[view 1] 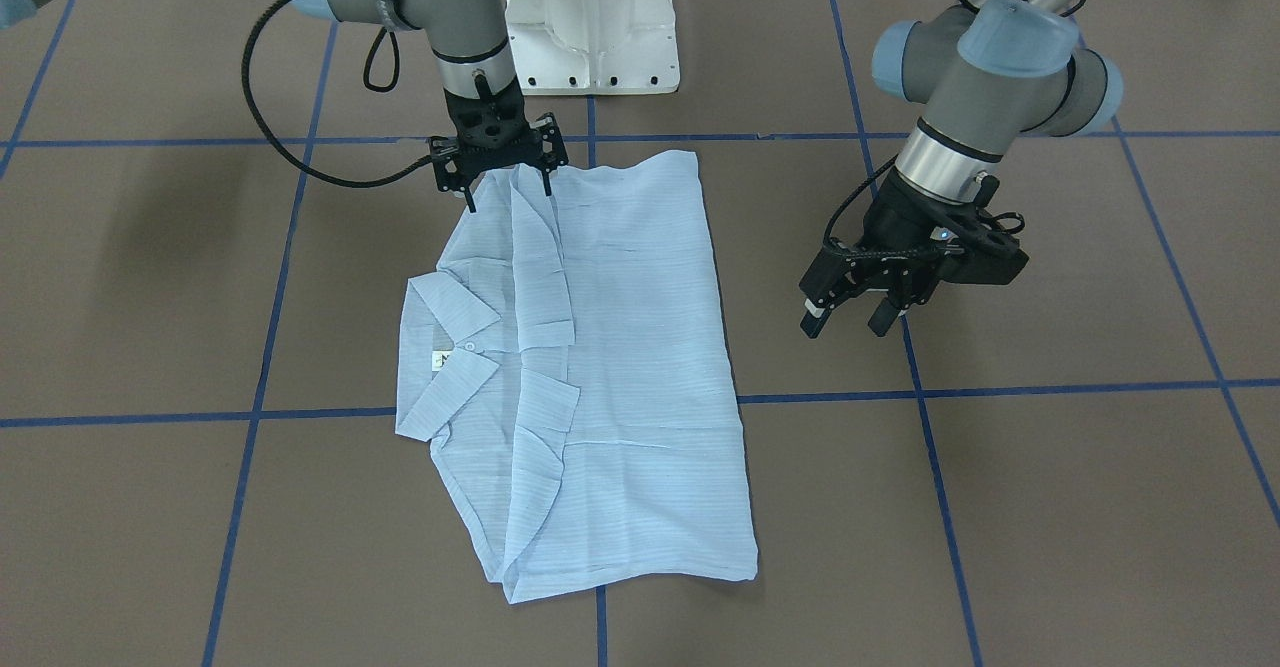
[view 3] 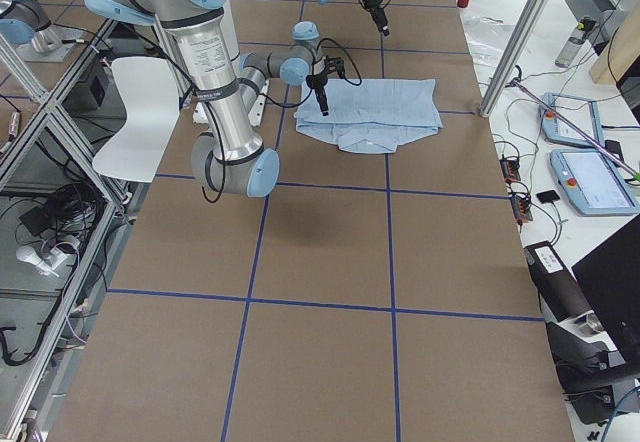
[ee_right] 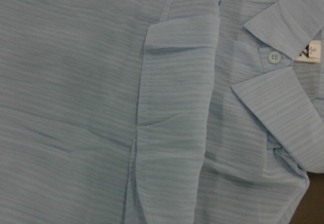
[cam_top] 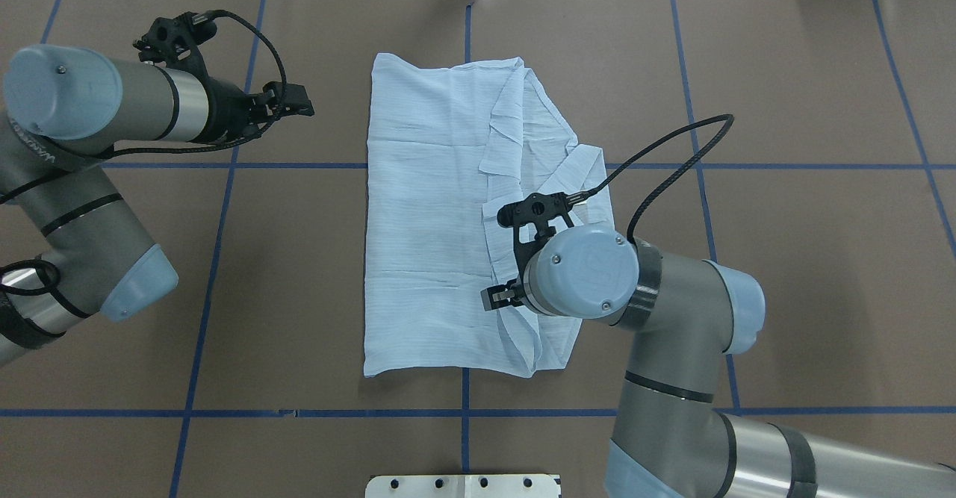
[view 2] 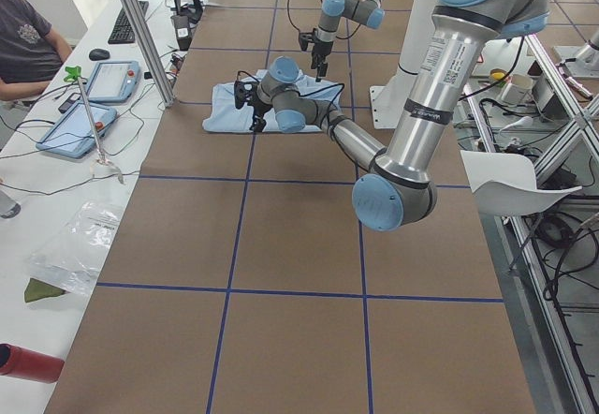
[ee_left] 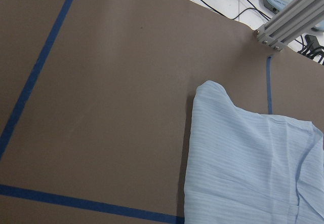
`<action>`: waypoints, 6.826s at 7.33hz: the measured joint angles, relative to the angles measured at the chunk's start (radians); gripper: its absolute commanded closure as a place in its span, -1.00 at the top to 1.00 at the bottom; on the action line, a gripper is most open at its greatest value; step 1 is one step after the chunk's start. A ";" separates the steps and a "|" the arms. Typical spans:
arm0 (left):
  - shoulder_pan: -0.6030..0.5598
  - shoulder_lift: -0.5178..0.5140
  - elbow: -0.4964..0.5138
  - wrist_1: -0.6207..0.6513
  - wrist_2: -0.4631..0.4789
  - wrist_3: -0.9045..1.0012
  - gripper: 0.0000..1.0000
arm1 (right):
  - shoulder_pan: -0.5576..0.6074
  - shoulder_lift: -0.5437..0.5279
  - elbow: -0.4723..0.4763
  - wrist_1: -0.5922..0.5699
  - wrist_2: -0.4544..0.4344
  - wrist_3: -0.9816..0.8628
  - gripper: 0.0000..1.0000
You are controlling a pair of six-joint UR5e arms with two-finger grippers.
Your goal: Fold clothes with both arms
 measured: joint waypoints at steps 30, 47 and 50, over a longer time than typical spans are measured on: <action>0.027 -0.045 0.039 -0.008 -0.002 -0.015 1.00 | 0.132 0.080 -0.267 0.063 -0.004 -0.259 1.00; 0.517 0.057 -0.182 0.130 0.165 -0.543 1.00 | 0.347 -0.180 0.083 0.073 0.331 -0.168 1.00; 0.554 0.100 -0.170 0.078 0.196 -0.573 0.96 | 0.340 -0.179 0.086 0.074 0.332 -0.154 1.00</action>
